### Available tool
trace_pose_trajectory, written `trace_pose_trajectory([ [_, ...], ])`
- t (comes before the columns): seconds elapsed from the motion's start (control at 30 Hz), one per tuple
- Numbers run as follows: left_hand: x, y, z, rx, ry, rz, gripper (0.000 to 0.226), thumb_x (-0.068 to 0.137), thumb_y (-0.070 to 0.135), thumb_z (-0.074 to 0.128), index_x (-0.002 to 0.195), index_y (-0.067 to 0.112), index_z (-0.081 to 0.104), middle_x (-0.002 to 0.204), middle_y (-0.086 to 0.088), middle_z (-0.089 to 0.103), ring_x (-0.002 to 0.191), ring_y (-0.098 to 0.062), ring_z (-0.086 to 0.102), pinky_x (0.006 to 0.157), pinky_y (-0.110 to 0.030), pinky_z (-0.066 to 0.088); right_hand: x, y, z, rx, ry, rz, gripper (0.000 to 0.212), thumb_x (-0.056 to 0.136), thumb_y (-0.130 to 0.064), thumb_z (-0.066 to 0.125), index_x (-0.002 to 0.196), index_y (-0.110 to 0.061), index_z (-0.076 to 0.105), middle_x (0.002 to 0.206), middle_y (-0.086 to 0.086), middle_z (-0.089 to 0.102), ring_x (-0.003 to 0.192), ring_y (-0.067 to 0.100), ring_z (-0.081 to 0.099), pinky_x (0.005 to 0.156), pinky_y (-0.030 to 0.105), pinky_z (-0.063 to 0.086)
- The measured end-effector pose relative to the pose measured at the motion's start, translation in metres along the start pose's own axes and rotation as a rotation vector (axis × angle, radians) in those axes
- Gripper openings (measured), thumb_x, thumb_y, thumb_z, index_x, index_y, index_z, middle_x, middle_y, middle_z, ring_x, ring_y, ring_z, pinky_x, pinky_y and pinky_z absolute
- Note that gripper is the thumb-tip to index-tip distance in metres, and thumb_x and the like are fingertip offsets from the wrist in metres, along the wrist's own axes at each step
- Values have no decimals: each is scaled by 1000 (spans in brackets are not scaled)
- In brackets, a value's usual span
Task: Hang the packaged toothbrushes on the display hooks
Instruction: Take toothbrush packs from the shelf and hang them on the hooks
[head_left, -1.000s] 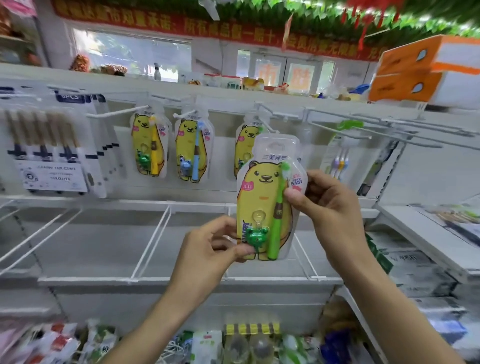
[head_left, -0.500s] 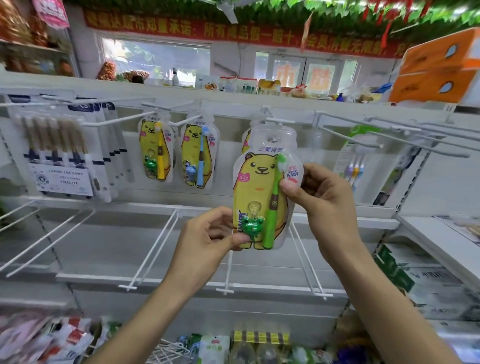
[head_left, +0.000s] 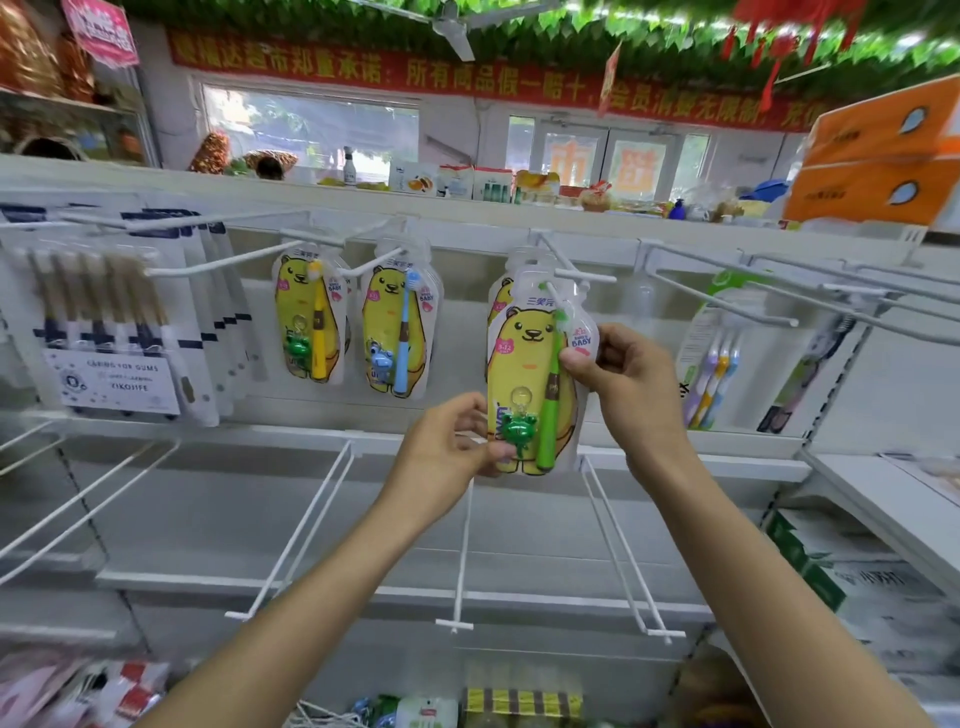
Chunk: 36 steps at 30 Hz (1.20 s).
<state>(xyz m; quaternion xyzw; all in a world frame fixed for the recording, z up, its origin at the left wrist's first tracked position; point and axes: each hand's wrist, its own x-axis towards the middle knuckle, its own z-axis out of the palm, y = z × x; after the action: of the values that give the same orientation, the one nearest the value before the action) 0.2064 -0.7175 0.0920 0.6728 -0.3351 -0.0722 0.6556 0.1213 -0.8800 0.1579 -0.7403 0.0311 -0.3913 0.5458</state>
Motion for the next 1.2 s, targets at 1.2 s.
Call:
trace_pose_trajectory([
  [1.2,-28,-13,0,1032,68,160,33,94,40,60,125,30,60,123,12,62,117,-12,54,95,-33,46,-49,67,-61,-883,-96,-98,32,94,-24,67,124,-16,61,116,3,65,104,23,62,86,44,53],
])
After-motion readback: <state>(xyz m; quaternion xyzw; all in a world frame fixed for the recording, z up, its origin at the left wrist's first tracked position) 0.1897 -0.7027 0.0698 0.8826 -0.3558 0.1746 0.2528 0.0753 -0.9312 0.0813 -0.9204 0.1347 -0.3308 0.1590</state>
